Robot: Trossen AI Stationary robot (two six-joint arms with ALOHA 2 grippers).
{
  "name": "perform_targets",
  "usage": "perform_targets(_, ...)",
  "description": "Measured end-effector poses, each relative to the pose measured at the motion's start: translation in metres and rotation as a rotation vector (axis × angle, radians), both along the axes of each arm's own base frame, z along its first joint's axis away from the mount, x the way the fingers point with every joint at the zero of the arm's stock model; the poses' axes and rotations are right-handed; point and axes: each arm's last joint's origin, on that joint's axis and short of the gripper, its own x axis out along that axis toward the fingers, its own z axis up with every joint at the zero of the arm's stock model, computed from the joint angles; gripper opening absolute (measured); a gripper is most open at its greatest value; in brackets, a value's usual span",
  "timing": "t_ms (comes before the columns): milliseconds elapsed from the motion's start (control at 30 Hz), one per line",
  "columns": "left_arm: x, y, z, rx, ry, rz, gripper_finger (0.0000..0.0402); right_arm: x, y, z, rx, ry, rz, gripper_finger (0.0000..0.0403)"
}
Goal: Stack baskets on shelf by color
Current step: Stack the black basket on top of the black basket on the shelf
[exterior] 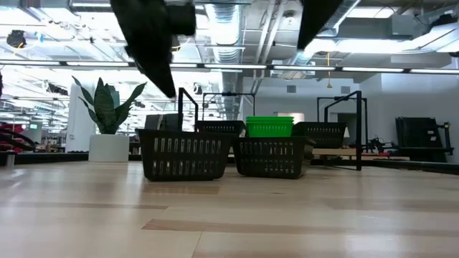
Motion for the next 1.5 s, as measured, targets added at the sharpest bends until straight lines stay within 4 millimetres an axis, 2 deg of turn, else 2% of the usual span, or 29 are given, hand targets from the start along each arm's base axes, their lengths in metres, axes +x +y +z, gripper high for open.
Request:
perform_targets(200,-0.034,-0.023,0.035,-0.059,-0.081,-0.006,0.0145,0.005,-0.052,-0.034,-0.123,0.076,-0.111,0.0212)
perform_targets(400,-0.07,-0.038,0.06,-0.101,-0.146,0.03,0.0231,0.009,-0.111,-0.069,0.023,0.032,-0.153,0.0245)
perform_targets(567,-0.093,-0.046,0.071,-0.071,-0.184,0.073,0.0258,0.001,-0.152,-0.099,0.078,-0.003,-0.219,0.0245)
perform_targets(700,-0.103,-0.048,0.072,-0.03,-0.187,0.1,0.0261,-0.005,-0.174,-0.11,0.087,0.009,-0.265,0.0245)
perform_targets(900,-0.106,-0.049,0.071,0.006,-0.19,0.115,0.0261,0.0,-0.183,-0.116,0.25,-0.064,-0.208,0.0242)
perform_targets(1000,-0.105,-0.049,0.071,0.011,-0.188,0.116,0.0261,-0.001,-0.183,-0.117,0.265,-0.059,-0.198,0.0226)
perform_targets(1133,-0.105,-0.049,0.071,0.012,-0.187,0.118,0.0261,-0.001,-0.183,-0.117,0.265,-0.06,-0.199,0.0173)
perform_targets(1400,-0.107,-0.048,0.062,0.025,-0.154,0.13,0.0261,-0.004,-0.182,-0.121,0.267,-0.045,-0.201,0.0034)
perform_targets(1500,-0.108,-0.048,0.057,0.034,-0.139,0.129,0.0261,-0.006,-0.182,-0.123,0.278,-0.036,-0.208,0.0011)
